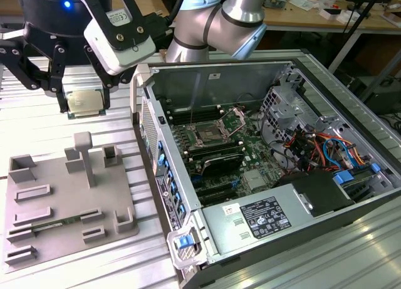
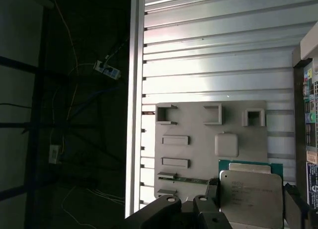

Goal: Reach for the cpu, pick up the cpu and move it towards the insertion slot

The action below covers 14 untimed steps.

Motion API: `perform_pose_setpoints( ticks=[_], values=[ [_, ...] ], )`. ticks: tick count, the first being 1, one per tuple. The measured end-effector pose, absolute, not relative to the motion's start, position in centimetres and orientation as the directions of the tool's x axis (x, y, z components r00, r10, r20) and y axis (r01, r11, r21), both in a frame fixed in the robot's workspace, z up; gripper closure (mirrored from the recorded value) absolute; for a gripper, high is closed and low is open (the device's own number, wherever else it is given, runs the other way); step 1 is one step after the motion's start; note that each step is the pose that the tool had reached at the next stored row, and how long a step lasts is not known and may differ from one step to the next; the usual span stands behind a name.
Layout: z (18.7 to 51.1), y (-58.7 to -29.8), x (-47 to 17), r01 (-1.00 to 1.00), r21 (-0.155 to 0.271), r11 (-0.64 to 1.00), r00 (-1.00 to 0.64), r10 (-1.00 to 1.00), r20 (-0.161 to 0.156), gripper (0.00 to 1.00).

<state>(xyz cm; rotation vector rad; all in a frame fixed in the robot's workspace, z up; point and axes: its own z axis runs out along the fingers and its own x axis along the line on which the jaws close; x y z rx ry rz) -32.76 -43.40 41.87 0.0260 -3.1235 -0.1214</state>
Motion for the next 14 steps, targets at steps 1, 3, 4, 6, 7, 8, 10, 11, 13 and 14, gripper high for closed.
perform_pose_setpoints(
  ticks=[1,3,4,6,7,8,10,11,13,14],
  values=[
    [41.87,-43.40,-32.74,-0.016,0.078,0.997,-1.000,-0.017,0.015,0.45],
    [41.87,-43.40,-32.69,-0.016,0.078,0.997,-1.000,-0.017,0.015,0.45],
    [41.87,-43.40,-32.67,-0.016,0.078,0.997,-1.000,-0.017,0.015,0.45],
    [41.87,-43.40,-32.62,-0.016,0.078,0.997,-1.000,-0.017,0.015,0.45],
    [41.87,-43.40,-32.60,-0.016,0.078,0.997,-1.000,-0.017,0.015,0.45],
    [41.87,-43.40,-32.58,-0.016,0.078,0.997,-1.000,-0.017,0.015,0.45],
    [41.87,-43.40,-32.51,-0.016,0.078,0.997,-1.000,-0.017,0.015,0.45],
    [41.87,-43.40,-32.46,-0.016,0.078,0.997,-1.000,-0.017,0.015,0.45],
    [41.87,-43.40,-32.39,-0.016,0.078,0.997,-1.000,-0.017,0.015,0.45],
    [41.87,-43.40,-32.36,-0.016,0.078,0.997,-1.000,-0.017,0.015,0.45]
  ],
)
